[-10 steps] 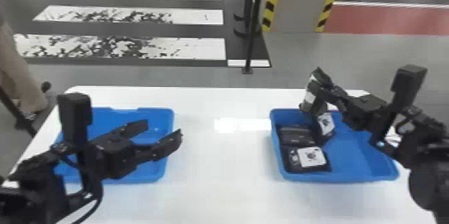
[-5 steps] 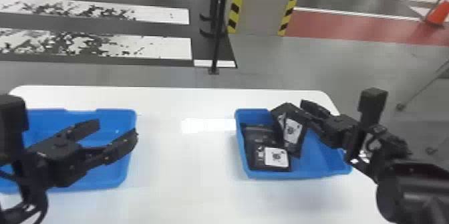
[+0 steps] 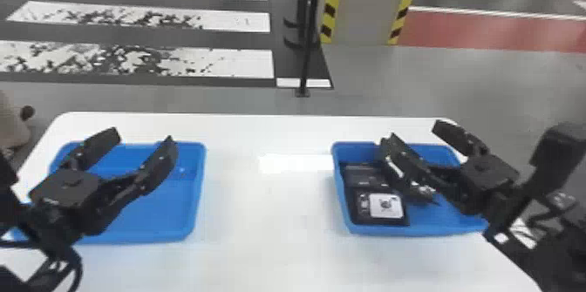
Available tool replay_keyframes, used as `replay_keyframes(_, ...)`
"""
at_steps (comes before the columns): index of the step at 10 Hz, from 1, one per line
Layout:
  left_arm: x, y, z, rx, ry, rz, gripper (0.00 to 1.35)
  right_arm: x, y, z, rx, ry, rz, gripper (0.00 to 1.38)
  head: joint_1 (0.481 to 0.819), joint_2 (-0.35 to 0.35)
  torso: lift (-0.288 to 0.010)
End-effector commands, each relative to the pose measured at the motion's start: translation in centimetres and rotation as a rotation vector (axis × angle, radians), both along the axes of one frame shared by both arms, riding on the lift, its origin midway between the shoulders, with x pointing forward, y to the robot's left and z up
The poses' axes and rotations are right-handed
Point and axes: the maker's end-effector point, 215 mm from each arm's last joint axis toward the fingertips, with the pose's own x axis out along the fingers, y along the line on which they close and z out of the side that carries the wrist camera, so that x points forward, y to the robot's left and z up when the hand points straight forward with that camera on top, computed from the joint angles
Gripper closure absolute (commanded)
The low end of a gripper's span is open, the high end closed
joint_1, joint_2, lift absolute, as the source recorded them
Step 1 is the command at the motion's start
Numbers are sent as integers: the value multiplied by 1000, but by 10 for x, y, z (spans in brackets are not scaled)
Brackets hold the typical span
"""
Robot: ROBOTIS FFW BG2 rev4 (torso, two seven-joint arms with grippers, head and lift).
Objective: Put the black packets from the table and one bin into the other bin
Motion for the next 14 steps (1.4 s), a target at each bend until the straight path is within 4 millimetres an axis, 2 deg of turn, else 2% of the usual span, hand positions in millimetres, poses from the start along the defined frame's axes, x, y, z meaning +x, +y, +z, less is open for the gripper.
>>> replay_keyframes(1, -23, 12, 31, 1, -148, 105, 142, -27, 10, 9, 42, -38, -17, 104, 695, -56, -110)
replay_keyframes(2, -41, 22, 36, -3, -194, 196, 142, -38, 13, 7, 63, -40, -32, 104, 695, -29, -110)
replay_keyframes(3, -56, 30, 27, 38, -206, 250, 142, -49, 11, 4, 26, -19, -59, 105, 695, -10, -110)
replay_keyframes(4, -67, 40, 19, 50, -251, 287, 142, -58, -1, 18, -61, -67, -126, 105, 695, 0, -110)
replay_keyframes(5, -69, 44, -3, 38, -213, 307, 142, -69, -16, 35, -76, -163, -203, 105, 695, -5, -110)
replay_keyframes(6, -69, 48, -8, 44, -204, 316, 142, -72, -25, 40, -95, -217, -232, 105, 695, -14, -110)
replay_keyframes(14, -64, 36, -5, 39, -210, 290, 142, -70, -21, 35, -96, -216, -221, 105, 695, -35, -110)
